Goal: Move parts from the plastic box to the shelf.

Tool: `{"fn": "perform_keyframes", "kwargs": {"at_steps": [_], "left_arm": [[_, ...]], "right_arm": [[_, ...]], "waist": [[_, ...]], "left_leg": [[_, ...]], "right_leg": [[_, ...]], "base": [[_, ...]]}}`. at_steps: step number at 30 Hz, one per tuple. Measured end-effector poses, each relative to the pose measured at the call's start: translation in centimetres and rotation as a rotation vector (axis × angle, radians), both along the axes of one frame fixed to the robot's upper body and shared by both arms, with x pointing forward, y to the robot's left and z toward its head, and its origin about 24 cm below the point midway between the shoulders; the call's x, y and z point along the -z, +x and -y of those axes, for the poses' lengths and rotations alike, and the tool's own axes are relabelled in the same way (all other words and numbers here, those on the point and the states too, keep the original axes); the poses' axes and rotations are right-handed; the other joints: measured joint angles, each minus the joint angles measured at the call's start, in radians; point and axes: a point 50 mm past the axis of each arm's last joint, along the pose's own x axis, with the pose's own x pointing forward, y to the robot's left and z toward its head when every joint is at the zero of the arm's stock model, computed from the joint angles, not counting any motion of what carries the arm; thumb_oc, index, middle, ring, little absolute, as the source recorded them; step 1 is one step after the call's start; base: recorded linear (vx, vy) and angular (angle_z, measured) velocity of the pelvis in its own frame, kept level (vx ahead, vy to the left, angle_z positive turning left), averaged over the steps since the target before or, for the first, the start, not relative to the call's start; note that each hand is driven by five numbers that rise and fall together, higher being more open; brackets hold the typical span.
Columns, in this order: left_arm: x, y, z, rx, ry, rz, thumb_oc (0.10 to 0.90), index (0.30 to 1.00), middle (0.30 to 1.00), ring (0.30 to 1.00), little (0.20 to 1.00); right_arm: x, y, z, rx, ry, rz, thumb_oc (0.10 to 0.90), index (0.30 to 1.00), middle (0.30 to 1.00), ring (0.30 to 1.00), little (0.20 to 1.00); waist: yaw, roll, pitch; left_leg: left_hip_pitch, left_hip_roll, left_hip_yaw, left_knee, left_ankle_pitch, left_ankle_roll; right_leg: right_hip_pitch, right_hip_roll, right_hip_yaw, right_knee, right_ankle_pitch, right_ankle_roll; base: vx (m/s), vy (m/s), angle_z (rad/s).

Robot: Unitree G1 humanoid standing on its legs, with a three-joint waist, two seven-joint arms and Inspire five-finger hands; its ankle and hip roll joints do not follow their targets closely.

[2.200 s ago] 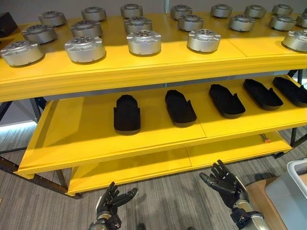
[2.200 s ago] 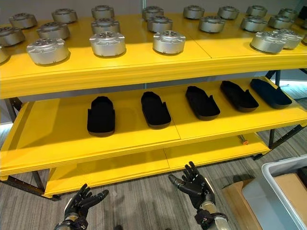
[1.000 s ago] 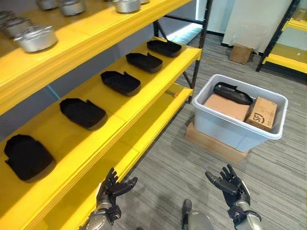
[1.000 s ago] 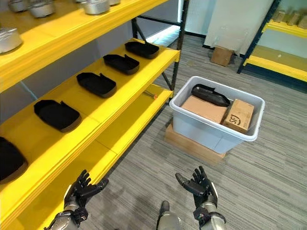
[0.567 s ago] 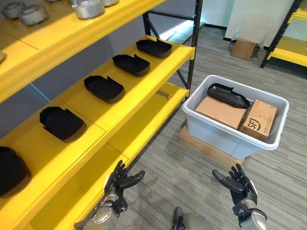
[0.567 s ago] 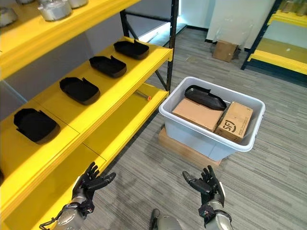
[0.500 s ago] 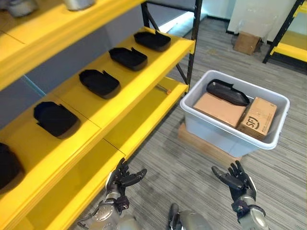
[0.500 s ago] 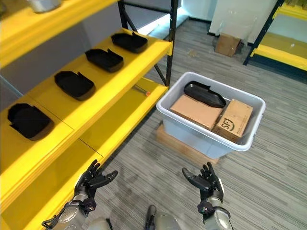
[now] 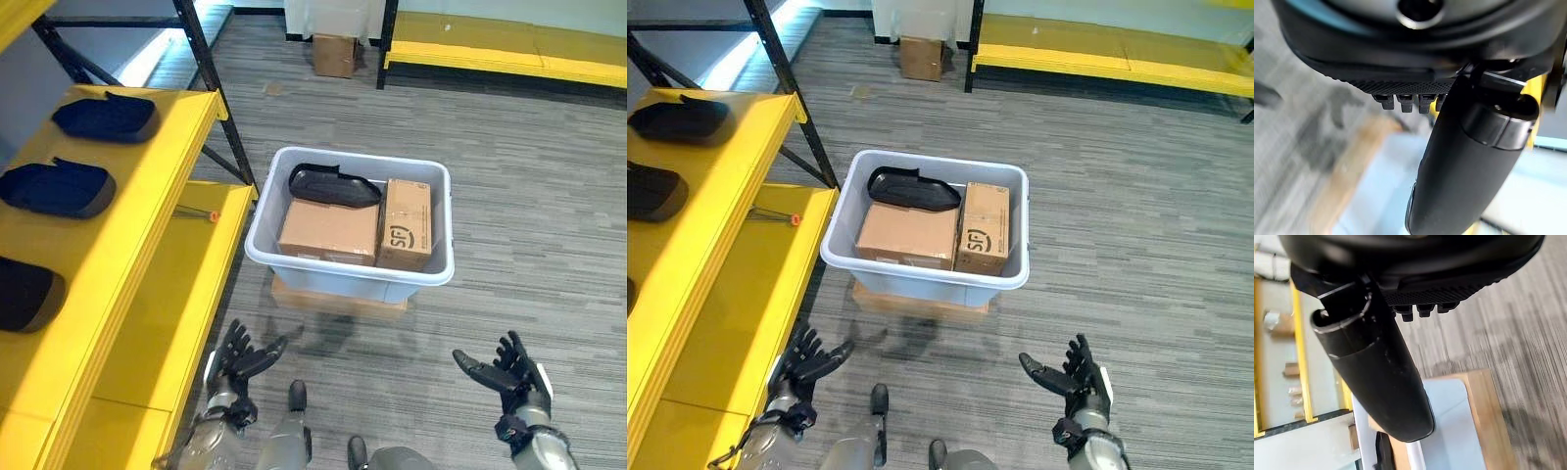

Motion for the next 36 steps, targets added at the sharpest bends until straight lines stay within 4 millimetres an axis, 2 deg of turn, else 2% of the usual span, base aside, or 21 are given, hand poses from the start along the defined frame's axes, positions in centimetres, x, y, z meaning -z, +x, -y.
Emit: {"fn": "perform_keyframes", "kwargs": {"at_steps": [1,2,5,7,10,17,22,25,26,27,28,30,32,35,36], "left_arm": [[-0.4,0.6,0.2,0.009,-0.002,0.021,0.900,1.000,1.000,1.000,1.000],[-0.6,1.1,0.4,0.021,-0.002,0.032,0.900,1.000,1.000,1.000,1.000],[-0.7,1.1,0.1,0.013,0.010,0.034,0.900,1.000,1.000,1.000,1.000],[-0.4,0.6,-0.3,-0.005,0.014,0.016,0.900,1.000,1.000,1.000,1.000],[0.5,-0.7,-0.6,-0.015,0.016,-0.033,0.900,1.000,1.000,1.000,1.000],[0.7,-1.2,-1.3,-0.007,0.047,-0.064,0.900,1.000,1.000,1.000,1.000],[0.5,-0.9,-1.6,-0.018,0.061,-0.061,0.900,1.000,1.000,1.000,1.000],[0.5,-1.0,-1.9,-0.018,0.073,-0.067,0.900,1.000,1.000,1.000,1.000],[0.6,-1.2,-2.1,-0.018,0.080,-0.072,0.900,1.000,1.000,1.000,1.000],[0.6,-1.3,-2.2,-0.020,0.086,-0.077,0.900,1.000,1.000,1.000,1.000],[0.6,-1.4,-2.4,-0.025,0.091,-0.081,0.900,1.000,1.000,1.000,1.000],[0.6,-1.5,-2.6,-0.029,0.095,-0.083,0.900,1.000,1.000,1.000,1.000],[0.7,-1.9,-2.9,-0.045,0.099,-0.093,0.900,1.000,1.000,1.000,1.000],[1.2,-2.1,-2.7,-0.044,0.087,-0.112,0.900,1.000,1.000,1.000,1.000],[1.4,-2.3,-2.5,-0.048,0.079,-0.118,0.900,1.000,1.000,1.000,1.000]], "right_arm": [[-0.3,0.5,-0.8,-0.038,0.013,0.026,0.900,1.000,1.000,1.000,1.000],[-0.1,0.6,-1.3,-0.046,0.034,0.021,0.900,1.000,1.000,1.000,1.000],[-0.2,1.2,-2.2,-0.089,0.054,0.028,0.900,1.000,1.000,1.000,1.000],[-0.4,1.8,-2.2,-0.096,0.053,0.038,0.900,1.000,1.000,1.000,1.000],[-0.7,2.2,-2.0,-0.096,0.045,0.052,0.900,1.000,1.000,1.000,1.000],[-0.7,2.2,-2.1,-0.097,0.044,0.049,0.900,1.000,1.000,1.000,1.000],[-0.6,2.3,-2.4,-0.108,0.047,0.043,0.900,1.000,1.000,1.000,1.000],[-0.7,2.6,-2.9,-0.132,0.051,0.050,0.900,1.000,1.000,1.000,1.000],[-0.7,2.7,-3.2,-0.145,0.054,0.049,0.900,1.000,1.000,1.000,1.000],[-0.7,2.8,-3.5,-0.153,0.058,0.049,0.900,1.000,1.000,1.000,1.000],[-0.7,3.0,-3.8,-0.167,0.059,0.052,0.900,1.000,1.000,1.000,1.000],[-0.6,2.8,-4.0,-0.177,0.064,0.046,0.900,1.000,1.000,1.000,1.000],[-0.8,3.1,-4.1,-0.183,0.064,0.056,0.900,1.000,1.000,1.000,1.000],[-0.8,3.0,-3.9,-0.175,0.060,0.051,0.900,1.000,1.000,1.000,1.000],[-0.3,2.5,-3.8,-0.167,0.061,0.026,0.900,1.000,1.000,1.000,1.000]], "waist": [[-0.004,0.000,-0.001],[-0.006,0.010,-0.006],[0.010,0.031,-0.018],[0.014,0.031,-0.020],[0.024,0.018,-0.027],[0.026,-0.012,-0.045],[0.026,-0.030,-0.064],[0.025,-0.033,-0.065],[0.025,-0.035,-0.065],[0.024,-0.034,-0.065],[0.029,-0.032,-0.064],[0.028,-0.022,-0.058],[0.030,-0.006,-0.047],[0.023,0.000,-0.039],[0.026,-0.007,-0.027]], "left_leg": [[0.002,-0.021,0.004,0.002,-0.005,-0.008],[0.004,-0.031,0.009,0.005,-0.009,-0.012],[0.019,-0.033,0.023,0.002,-0.043,-0.046],[0.020,-0.038,0.034,0.003,-0.067,-0.061],[0.019,-0.051,0.052,0.005,-0.075,-0.054],[-0.016,-0.076,0.052,0.057,-0.112,-0.033],[-0.015,-0.086,0.048,0.060,-0.132,-0.023],[-0.007,-0.089,0.050,0.076,-0.125,0.011],[0.002,-0.086,0.047,0.070,-0.128,0.015],[0.004,-0.086,0.048,0.075,-0.130,0.019],[0.009,-0.082,0.052,0.067,-0.136,0.038],[0.017,-0.079,0.052,0.064,-0.133,0.045],[0.015,-0.051,0.075,0.056,-0.133,0.047],[0.019,-0.043,0.090,0.055,-0.138,0.040],[0.040,-0.039,0.104,0.055,-0.147,0.023]], "right_leg": [[0.012,-0.046,-0.018,-0.077,0.060,0.015],[0.048,-0.057,-0.029,-0.124,0.094,0.010],[0.052,-0.066,-0.026,-0.105,0.082,0.018],[0.041,-0.072,-0.023,-0.087,0.067,0.017],[0.027,-0.089,-0.007,-0.063,0.052,0.021],[-0.003,-0.113,-0.007,-0.008,0.035,0.033],[-0.046,-0.123,0.002,0.103,0.031,0.036],[-0.149,-0.126,0.001,0.313,0.049,0.036],[-0.185,-0.127,-0.001,0.368,0.038,0.047],[-0.197,-0.132,-0.001,0.373,0.033,0.050],[-0.215,-0.139,-0.029,0.360,0.027,0.044],[-0.240,-0.136,-0.053,0.282,0.027,0.041],[-0.280,-0.113,-0.082,0.177,0.052,0.040],[-0.321,-0.137,-0.143,0.024,0.152,0.049],[-0.304,-0.161,-0.186,-0.037,0.230,0.059]], "base": [[0.12,0.208,0.03],[0.08,0.151,0.09],[0.08,0.148,0.04],[0.06,0.141,-0.02],[0.05,0.156,-0.10],[0.04,0.115,0.04],[0.01,0.091,0.06],[0.03,0.094,0.02],[0.06,0.099,-0.09],[0.04,0.060,-0.17],[0.04,0.038,-0.16],[0.07,0.051,-0.10],[0.07,-0.013,-0.31],[0.09,-0.047,-0.20],[0.11,-0.081,-0.14]]}}
